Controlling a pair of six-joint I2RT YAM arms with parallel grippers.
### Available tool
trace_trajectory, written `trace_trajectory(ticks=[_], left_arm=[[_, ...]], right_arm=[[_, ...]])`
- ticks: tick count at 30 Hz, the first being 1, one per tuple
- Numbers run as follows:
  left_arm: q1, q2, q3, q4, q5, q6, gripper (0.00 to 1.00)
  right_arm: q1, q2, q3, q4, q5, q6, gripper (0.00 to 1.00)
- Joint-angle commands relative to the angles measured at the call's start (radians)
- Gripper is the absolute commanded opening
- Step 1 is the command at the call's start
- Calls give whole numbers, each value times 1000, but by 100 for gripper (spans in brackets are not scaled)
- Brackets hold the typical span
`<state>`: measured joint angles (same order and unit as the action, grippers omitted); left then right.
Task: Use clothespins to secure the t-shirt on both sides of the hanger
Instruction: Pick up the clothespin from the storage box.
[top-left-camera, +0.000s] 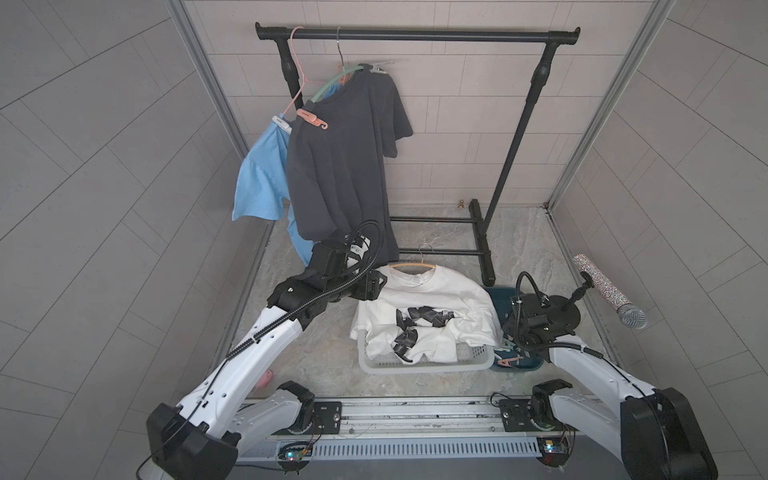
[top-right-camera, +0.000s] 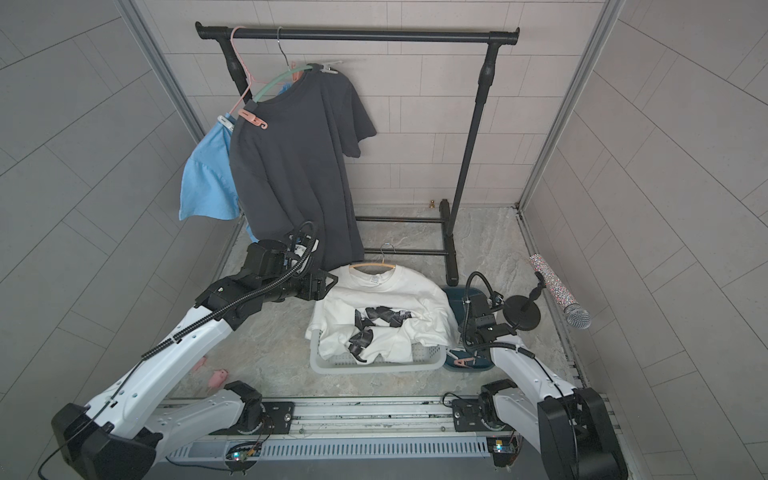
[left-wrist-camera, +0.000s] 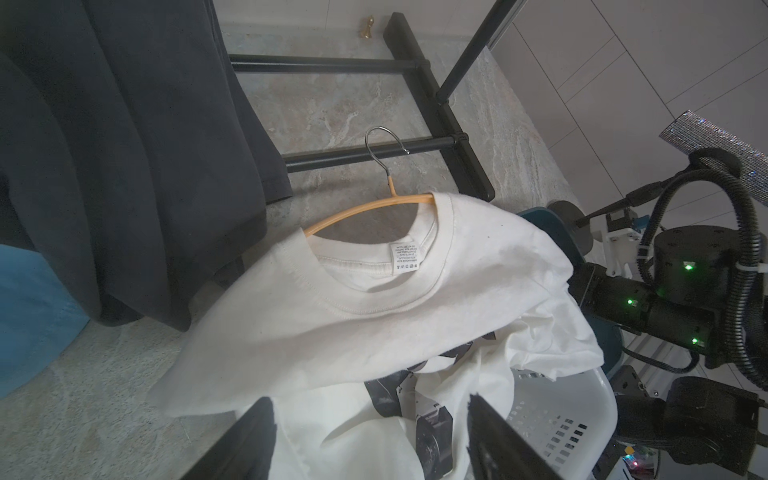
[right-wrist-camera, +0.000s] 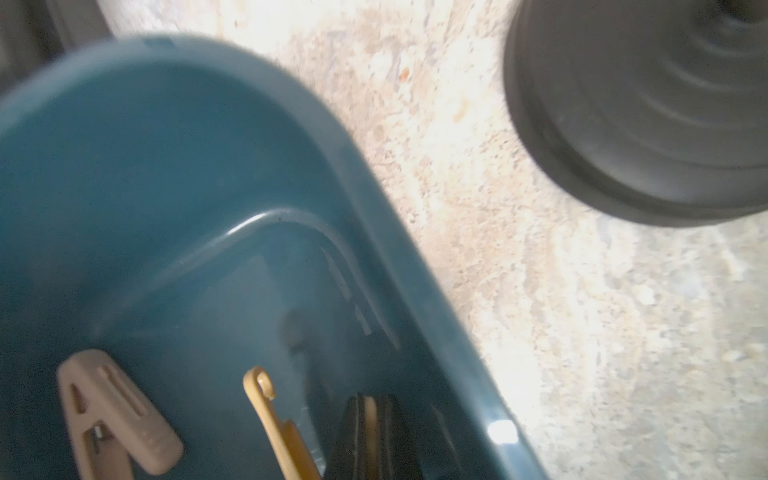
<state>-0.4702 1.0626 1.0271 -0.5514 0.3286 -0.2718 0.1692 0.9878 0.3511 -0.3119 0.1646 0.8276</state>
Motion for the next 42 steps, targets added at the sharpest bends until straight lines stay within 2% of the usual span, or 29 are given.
trace_trajectory(ticks=[1,4,5,7,10,13,16,18,22,28,37,42], left_arm=[[-5,-32,26,-10,-18,7,76],[-16,-49,39,-7,56,24,76],[-34,-48,43,-3,95,36,75],[-95,-51,44,15,99,50,74],[-228,-59,1,116,46,57,73],[-350,-55,-43,225,-28,73,73],[-444,-37,-95,371,-140,8,70],[-501,-10,-132,485,-191,-27,70],[-605,65,-115,534,-338,-16,70],[-670,173,-60,581,-386,-35,67],[-697,242,-2,607,-492,-67,61],[-698,277,35,631,-478,-77,56]], right_arm=[[-5,-97,11,-69,26,14,0],[-8,-197,58,-143,15,-30,0],[-10,-228,77,-160,-14,-40,0],[-8,-274,121,-183,-70,-36,0],[-7,-333,187,-199,-117,6,0],[-5,-371,228,-129,-222,43,0],[3,-370,258,-31,-340,151,0],[32,-361,295,14,-369,207,0],[168,-343,354,57,-269,224,0],[379,-277,417,88,-94,199,0],[513,-238,413,179,-16,195,0],[570,-232,408,201,9,196,0]])
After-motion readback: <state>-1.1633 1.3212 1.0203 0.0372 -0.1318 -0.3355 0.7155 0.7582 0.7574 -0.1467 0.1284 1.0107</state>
